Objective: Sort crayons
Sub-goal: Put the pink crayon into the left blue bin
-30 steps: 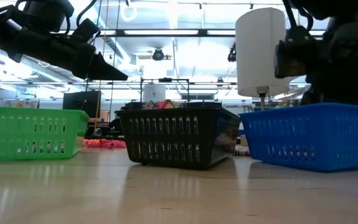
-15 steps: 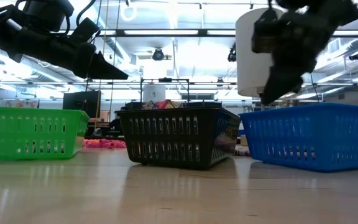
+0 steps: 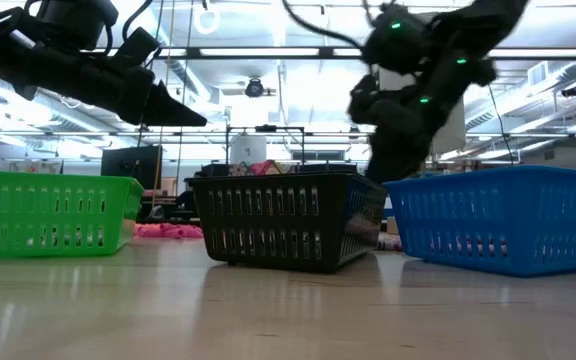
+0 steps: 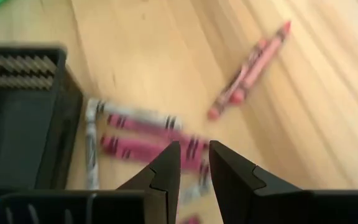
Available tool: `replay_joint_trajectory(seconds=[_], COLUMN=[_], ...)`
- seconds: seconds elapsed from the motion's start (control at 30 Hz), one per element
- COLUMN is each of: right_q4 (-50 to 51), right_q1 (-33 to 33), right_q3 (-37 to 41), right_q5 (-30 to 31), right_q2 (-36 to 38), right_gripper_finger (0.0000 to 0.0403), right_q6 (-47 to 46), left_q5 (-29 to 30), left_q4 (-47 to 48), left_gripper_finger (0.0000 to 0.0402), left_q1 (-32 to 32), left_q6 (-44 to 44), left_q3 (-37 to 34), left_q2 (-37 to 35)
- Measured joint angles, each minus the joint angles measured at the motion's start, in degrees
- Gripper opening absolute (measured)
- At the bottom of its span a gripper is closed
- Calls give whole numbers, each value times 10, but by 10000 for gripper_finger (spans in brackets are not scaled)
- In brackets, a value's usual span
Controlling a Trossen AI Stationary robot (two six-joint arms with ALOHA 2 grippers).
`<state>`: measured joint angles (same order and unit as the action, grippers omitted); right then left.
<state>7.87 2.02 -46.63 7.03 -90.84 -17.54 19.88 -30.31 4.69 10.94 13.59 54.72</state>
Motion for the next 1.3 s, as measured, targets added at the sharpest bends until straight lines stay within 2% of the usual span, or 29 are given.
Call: replay_joint_trajectory(seconds=[0.23,0.53,0.8,1.3], right_q4=[57,72,67,62], right_q1=[20,35,53,74], right_q3=[-81,-158,-169,-169], right_q5=[-11,-8,13,-26], right_q2=[-78,-159,-182,-193], right_gripper_finger=[93,93,93,93], right_q6=[29,82,107,107], left_q5=[0,0,0,0], left_q4=[0,0,0,0], left_gripper_finger=[187,187,187,187], left_q1=[0,0,0,0], left_q6=[0,0,0,-1], left_q3=[0,0,0,0], left_q2=[0,0,0,0])
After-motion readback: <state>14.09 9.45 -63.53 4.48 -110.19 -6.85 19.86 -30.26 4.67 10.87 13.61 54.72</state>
